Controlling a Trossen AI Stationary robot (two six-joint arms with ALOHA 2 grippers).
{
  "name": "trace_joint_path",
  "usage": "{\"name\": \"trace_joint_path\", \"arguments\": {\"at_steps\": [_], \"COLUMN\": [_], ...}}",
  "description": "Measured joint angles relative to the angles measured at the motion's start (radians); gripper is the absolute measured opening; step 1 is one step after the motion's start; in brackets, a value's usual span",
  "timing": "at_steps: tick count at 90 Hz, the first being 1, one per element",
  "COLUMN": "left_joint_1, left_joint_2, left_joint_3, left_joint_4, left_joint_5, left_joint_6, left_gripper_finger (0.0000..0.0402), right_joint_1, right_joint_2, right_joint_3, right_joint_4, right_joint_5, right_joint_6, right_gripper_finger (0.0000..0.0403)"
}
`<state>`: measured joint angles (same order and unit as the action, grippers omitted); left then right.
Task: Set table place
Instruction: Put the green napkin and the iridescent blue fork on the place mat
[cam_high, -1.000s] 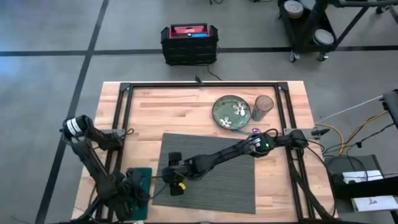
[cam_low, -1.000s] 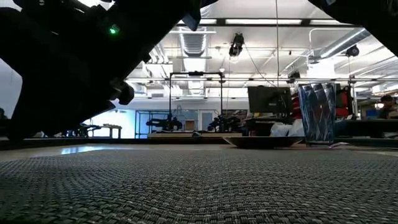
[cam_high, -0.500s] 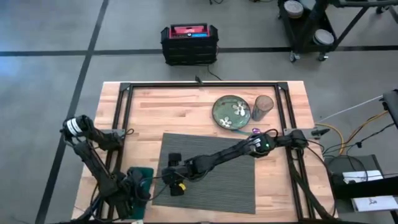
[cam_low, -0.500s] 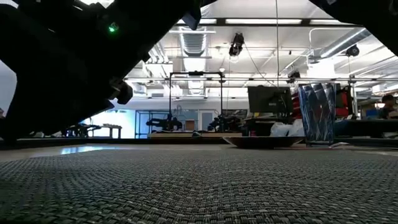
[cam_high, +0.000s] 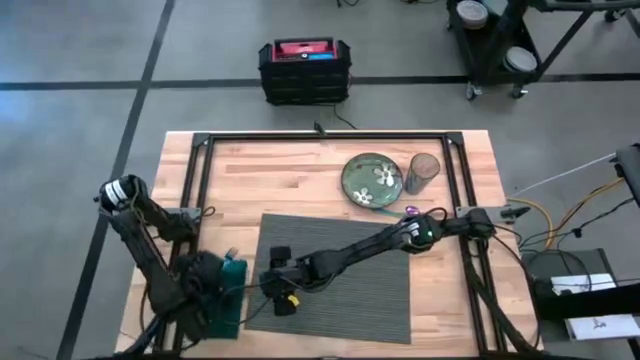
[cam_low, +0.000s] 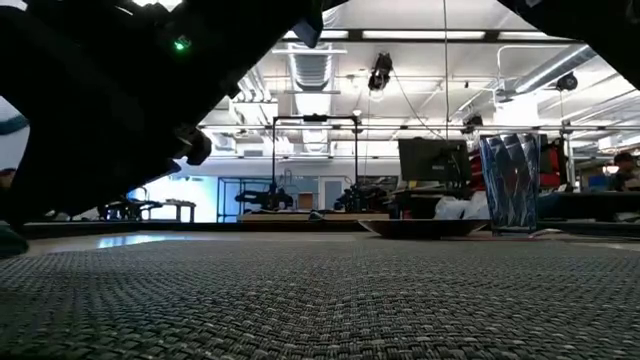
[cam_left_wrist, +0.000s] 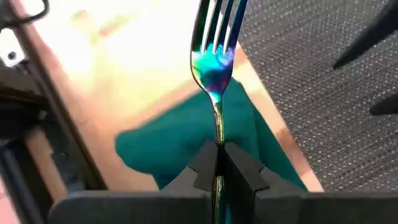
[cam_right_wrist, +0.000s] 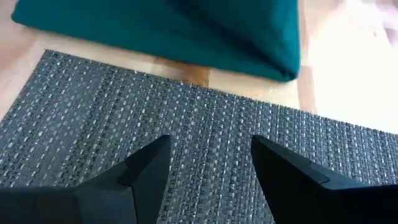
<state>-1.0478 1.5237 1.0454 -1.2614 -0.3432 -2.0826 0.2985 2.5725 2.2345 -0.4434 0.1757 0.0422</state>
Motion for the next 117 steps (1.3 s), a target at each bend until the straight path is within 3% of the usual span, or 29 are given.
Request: {"name": "trace_joint_path", "arguments": {"at_steps": [25,51,71,80,92,106,117], "left_joint_1": [0.007,0.029,0.031,0.012,-0.002,-0.004,-0.004], "left_joint_2": [0.005,-0.002,-0.013,0.002,0.032,0.075,0.112], "left_joint_3": [-0.048,-0.053,-0.029,-0.036,-0.06,-0.092,-0.134], "left_joint_4": [0.248,0.251,0.298,0.302,0.311,0.4,0.511], "left_joint_5": [0.012,0.013,0.082,0.139,0.119,0.053,0.009], "left_joint_6": [0.062,0.11,0.128,0.128,0.127,0.156,0.196], "left_gripper_finger": [0.0015,0.012,0.0169,0.0172,0.0162,0.0144,0.0131], "right_joint_1": [0.001,0.0,0.003,0.002,-0.017,-0.071,-0.119], "right_joint_2": [0.001,0.001,0.001,0.001,0.001,0.002,0.013], "right_joint_3": [-0.01,-0.01,-0.01,-0.012,-0.029,-0.033,-0.032], "right_joint_4": [0.011,0.014,0.032,0.126,0.261,0.25,0.291], "right_joint_5": [0.0,0.0,-0.001,0.0,0.005,0.001,-0.106], "right_joint_6": [0.002,0.011,-0.006,-0.031,-0.03,0.121,0.267], "right_gripper_finger": [0.0225,0.0236,0.0225,0.022,0.021,0.0201,0.02]}}
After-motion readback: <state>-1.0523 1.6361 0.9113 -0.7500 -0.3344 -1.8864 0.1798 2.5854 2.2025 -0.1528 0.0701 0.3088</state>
